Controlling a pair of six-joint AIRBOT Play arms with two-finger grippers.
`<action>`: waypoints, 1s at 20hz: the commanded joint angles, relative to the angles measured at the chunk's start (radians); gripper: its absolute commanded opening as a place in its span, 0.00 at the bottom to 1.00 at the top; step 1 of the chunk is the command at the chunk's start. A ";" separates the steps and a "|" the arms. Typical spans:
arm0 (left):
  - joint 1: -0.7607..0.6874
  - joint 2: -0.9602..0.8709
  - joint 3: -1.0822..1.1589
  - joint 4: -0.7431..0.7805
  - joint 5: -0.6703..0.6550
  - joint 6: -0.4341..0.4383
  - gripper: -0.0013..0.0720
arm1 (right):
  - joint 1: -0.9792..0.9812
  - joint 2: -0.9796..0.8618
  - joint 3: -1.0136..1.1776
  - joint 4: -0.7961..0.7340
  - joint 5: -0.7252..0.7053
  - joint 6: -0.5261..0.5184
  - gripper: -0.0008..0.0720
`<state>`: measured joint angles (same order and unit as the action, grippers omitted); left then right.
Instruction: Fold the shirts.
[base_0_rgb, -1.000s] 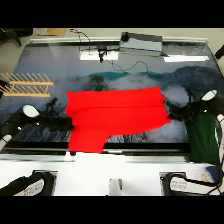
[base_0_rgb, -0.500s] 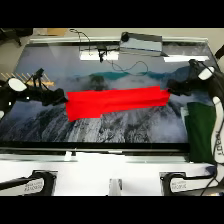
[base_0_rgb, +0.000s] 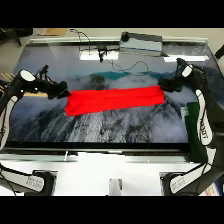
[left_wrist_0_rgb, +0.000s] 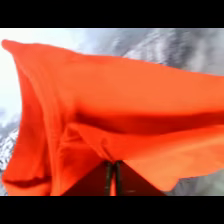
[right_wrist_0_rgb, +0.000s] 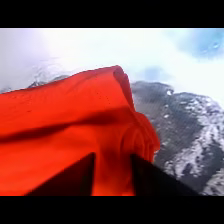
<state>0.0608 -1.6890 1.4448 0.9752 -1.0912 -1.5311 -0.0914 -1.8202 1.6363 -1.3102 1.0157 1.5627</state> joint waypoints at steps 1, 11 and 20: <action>0.002 -0.061 0.014 -0.019 -0.060 -0.011 0.71 | 0.005 -0.050 0.008 0.081 0.039 0.000 0.50; 0.011 0.027 0.095 -0.033 -0.244 0.054 0.74 | -0.142 -0.069 0.008 0.234 0.197 -0.071 0.97; -0.154 0.129 0.095 -0.034 -0.211 0.056 0.74 | -0.066 -0.144 0.008 0.322 0.130 -0.042 0.13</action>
<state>-0.0330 -1.5734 1.5387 0.9421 -1.3151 -1.4769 -0.1757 -1.9549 1.6436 -1.0142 1.1816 1.5089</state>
